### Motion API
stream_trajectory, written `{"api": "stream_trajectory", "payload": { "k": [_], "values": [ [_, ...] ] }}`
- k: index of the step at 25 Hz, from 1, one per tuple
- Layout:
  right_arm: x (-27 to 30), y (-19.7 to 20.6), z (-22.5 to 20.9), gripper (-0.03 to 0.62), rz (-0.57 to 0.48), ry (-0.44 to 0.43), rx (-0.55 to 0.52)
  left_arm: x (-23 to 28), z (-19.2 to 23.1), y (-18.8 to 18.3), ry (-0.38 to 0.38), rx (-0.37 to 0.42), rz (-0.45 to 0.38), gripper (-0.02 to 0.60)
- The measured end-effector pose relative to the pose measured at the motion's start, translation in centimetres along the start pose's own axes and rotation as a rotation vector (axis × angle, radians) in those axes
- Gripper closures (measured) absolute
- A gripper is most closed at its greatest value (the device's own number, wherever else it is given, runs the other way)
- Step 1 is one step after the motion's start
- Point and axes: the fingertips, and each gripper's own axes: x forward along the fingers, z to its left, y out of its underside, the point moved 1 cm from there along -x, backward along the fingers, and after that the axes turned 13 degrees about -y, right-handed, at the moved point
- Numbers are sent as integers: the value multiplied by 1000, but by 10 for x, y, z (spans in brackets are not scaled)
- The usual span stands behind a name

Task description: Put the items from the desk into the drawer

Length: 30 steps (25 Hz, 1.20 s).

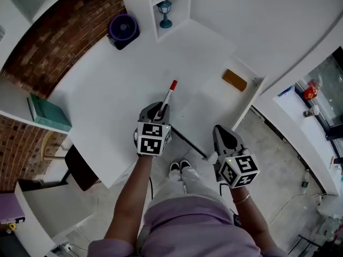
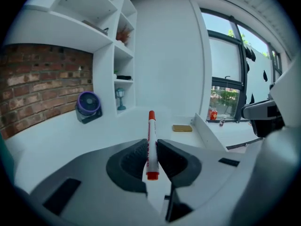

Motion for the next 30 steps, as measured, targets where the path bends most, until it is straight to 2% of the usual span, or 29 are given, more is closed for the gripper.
{"api": "stream_trajectory", "payload": {
  "k": [5, 13, 26, 30],
  "values": [
    [-19, 5, -12, 591, -21, 87, 33, 14, -36, -7, 90, 58, -5, 515],
    [-45, 13, -30, 591, -47, 192, 75, 29, -83, -11, 207, 110, -6, 515],
    [-79, 25, -73, 591, -65, 305, 133, 60, -160, -6, 325, 194, 50, 515],
    [-85, 22, -84, 591, -78, 323, 140, 69, -179, -1, 360, 190, 77, 515]
  ]
}}
